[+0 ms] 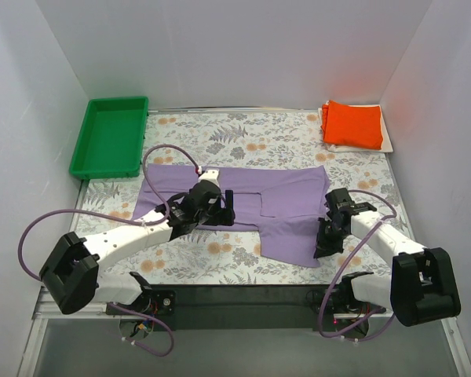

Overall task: Fold and stack the t-shirts
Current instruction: Fold the tshirt

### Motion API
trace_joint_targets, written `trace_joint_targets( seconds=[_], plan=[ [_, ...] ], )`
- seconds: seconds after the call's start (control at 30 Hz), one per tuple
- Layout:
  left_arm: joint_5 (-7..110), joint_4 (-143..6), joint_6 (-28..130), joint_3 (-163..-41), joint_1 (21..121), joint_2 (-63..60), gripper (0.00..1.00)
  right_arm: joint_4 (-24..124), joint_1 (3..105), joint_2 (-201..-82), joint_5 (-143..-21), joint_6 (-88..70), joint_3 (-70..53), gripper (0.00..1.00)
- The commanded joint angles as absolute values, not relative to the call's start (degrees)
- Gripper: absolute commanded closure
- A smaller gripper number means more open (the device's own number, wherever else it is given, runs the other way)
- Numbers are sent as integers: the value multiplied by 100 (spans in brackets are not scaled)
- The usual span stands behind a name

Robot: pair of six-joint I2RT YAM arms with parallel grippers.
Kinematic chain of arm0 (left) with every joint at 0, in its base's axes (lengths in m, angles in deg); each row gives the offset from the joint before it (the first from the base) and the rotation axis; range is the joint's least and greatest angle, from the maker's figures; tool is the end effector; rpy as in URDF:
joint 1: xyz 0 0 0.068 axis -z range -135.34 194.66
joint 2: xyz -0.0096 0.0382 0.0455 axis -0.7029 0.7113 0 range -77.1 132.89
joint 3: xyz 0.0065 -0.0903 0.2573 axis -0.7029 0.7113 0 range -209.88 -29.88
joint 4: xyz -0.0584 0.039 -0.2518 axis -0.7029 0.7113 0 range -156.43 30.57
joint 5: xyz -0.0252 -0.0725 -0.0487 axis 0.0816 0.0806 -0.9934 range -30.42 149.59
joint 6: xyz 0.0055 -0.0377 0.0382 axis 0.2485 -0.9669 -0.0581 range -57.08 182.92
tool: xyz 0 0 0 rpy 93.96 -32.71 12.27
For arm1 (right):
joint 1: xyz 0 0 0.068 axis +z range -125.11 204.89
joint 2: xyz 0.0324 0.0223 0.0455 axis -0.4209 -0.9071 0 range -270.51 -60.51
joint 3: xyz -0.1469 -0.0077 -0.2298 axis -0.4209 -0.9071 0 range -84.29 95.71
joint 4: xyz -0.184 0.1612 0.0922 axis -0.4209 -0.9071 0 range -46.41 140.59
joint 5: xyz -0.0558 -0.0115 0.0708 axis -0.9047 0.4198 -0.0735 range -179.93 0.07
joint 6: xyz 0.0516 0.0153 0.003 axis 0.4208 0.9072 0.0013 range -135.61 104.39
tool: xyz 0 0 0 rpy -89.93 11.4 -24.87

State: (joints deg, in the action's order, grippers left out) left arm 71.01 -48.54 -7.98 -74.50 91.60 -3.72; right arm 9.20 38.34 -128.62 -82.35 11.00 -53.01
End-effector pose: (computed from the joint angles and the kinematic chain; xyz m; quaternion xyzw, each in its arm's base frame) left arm 0.1847 -0.1872 0.2220 -0.2278 0.8969 -0.2670 0.2689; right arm 0.1700 0.0454 0.1527 0.1070 0.9868 0.0969 0.0738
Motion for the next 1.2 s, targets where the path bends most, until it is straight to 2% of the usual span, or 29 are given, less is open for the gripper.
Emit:
trace_joint_targets(
  seconds=[0.0, 0.17, 0.37, 0.57, 0.8, 1.17],
  plan=[
    [7329, -4799, -977, -7689, 9124, -232, 27, 910, 3878, -12950, -8421, 1058, -4792, 99],
    [7699, -4324, -1380, -7927, 8782, 6, 27, 831, 3860, -13301, -8369, 979, -3712, 99],
    [7392, -4130, -1610, -7760, 7833, -283, 28, 875, 3711, -14021, -8140, 821, -2481, 99],
    [7619, -3840, -1706, -7576, 7323, -389, 31, 980, 3395, -14681, -7974, 715, -1532, 99],
    [7558, -3796, -1821, -7294, 6971, -504, 32, 1147, 3175, -15331, -7736, 715, -766, 99],
    [7743, -3699, -2014, -7057, 6576, -495, 33, 1464, 3157, -15868, -7481, 873, -361, 99]
  ],
)
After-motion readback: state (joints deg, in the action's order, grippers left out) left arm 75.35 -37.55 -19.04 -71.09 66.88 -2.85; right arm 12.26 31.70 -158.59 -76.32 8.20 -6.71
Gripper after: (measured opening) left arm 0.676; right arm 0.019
